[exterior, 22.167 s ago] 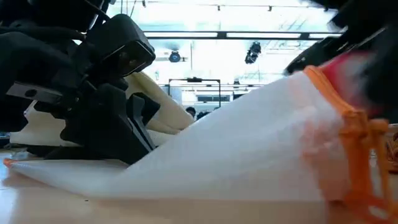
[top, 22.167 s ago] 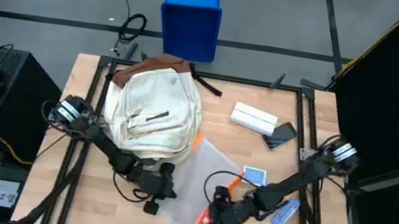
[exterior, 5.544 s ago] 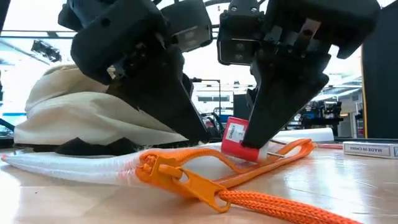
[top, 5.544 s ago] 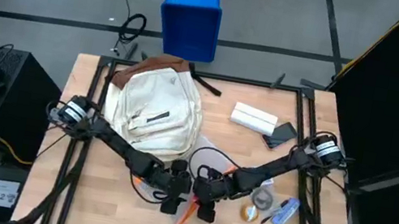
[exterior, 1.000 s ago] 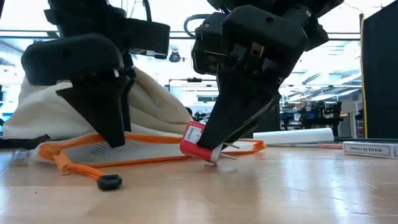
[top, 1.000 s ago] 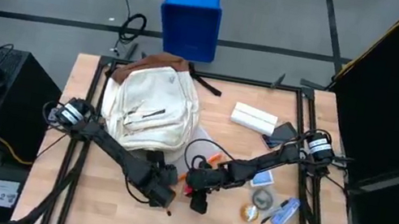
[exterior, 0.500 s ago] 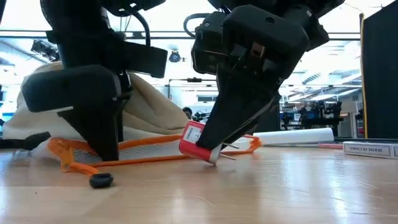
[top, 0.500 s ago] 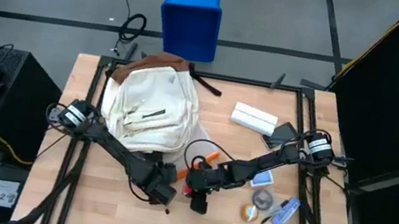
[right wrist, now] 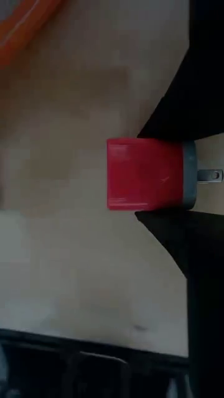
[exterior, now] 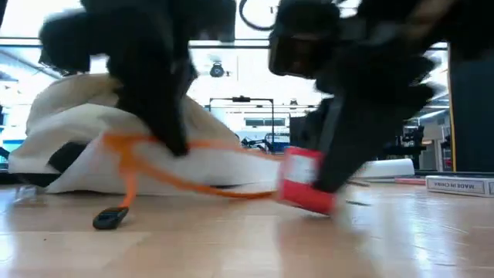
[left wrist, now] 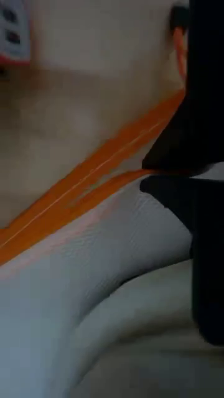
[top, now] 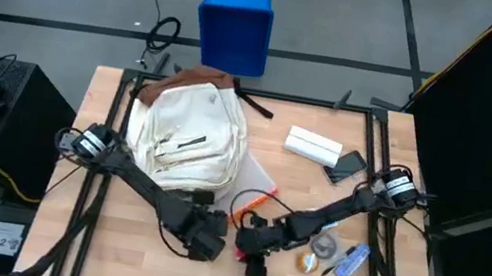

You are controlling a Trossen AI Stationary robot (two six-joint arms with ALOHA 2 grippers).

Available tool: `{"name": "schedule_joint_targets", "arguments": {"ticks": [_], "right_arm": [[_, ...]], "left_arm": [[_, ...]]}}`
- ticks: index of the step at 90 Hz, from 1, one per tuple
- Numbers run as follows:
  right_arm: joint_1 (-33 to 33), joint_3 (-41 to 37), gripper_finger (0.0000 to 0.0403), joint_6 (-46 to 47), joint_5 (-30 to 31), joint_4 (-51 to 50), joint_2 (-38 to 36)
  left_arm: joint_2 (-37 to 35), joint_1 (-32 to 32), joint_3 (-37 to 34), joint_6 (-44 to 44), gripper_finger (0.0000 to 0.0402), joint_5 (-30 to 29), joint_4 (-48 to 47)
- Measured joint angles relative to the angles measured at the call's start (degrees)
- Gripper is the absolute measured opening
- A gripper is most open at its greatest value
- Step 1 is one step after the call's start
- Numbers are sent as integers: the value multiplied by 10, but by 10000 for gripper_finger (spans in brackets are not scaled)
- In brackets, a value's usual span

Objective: Unpack backpack
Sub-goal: Put the red charger adaptor into the zip bag

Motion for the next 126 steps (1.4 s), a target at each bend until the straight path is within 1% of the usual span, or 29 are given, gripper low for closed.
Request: {"name": "schedule_joint_targets", "arguments": {"ticks": [12,21,28,34,45,57,67,77,87,109,126], "right_arm": [[26,1,114,0,70,5,-31],[37,1,114,-6,125,3,-41],[44,1,114,-15,159,9,-52],[46,2,114,-15,175,23,-56],[43,1,114,-23,174,30,-54],[43,1,114,-40,154,54,-64],[54,2,114,-52,150,63,-90],[64,2,114,-65,158,63,-114],[65,2,114,-66,173,64,-130],[41,2,114,-77,175,70,-131],[15,12,114,-96,187,78,-131]], "left_arm": [[0,-7,42,23,0,-8,-12],[0,-15,69,38,0,-10,-11],[0,-21,89,51,0,-10,-12],[0,-26,106,60,0,-11,-12],[0,-31,131,71,0,-18,-31],[-1,-38,142,66,0,-27,-63],[-1,-49,142,54,0,-27,-86],[-1,-57,150,45,0,-25,-99],[0,-64,191,48,0,-32,-130],[-1,-72,313,86,0,-68,-196],[-1,-78,356,100,0,-79,-224]]}}
